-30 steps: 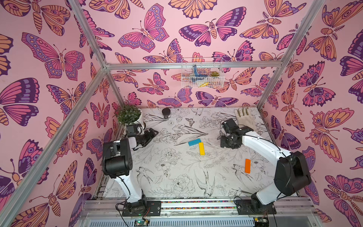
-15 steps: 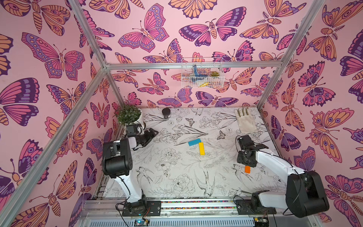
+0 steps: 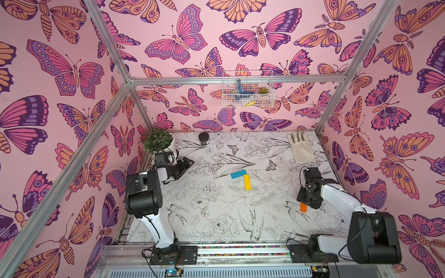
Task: Assemble the number 7 with building blocks
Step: Assemble the building block at the center of the board.
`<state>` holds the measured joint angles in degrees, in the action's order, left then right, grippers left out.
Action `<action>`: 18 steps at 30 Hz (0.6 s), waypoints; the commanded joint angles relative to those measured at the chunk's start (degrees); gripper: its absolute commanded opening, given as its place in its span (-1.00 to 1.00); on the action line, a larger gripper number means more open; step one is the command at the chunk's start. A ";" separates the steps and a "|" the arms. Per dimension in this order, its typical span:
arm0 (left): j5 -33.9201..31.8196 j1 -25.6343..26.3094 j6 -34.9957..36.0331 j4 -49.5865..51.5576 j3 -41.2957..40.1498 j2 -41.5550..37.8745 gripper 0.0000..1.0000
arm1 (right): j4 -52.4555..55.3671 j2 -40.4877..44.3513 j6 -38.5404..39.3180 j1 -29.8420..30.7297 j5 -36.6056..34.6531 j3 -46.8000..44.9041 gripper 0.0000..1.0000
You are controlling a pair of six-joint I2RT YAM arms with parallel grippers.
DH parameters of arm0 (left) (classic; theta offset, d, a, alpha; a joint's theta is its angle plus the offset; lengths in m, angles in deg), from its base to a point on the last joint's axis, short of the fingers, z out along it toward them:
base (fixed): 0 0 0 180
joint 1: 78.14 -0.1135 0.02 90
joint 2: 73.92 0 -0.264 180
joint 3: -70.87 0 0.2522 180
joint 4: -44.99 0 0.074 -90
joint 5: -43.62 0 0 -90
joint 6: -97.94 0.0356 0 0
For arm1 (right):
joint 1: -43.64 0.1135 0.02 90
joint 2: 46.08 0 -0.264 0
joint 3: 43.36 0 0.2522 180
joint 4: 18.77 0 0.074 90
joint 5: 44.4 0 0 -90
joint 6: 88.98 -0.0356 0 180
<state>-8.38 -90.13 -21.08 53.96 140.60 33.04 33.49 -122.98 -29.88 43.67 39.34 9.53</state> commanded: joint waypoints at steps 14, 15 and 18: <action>-0.38 -0.14 -0.29 1.55 -0.64 2.20 0.93 | -3.25 -6.17 2.23 0.54 10.83 -0.70 -0.58; -0.35 -0.23 -0.32 1.55 -0.59 2.20 0.93 | -3.26 -5.77 1.76 1.54 11.09 -0.72 -0.58; -0.41 -0.19 -0.34 1.55 -0.56 2.30 0.93 | -3.50 -4.51 -1.90 9.20 9.43 -0.38 -0.57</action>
<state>-8.38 -90.13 -21.10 53.85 140.60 33.06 30.04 -127.61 -28.76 47.41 46.07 10.28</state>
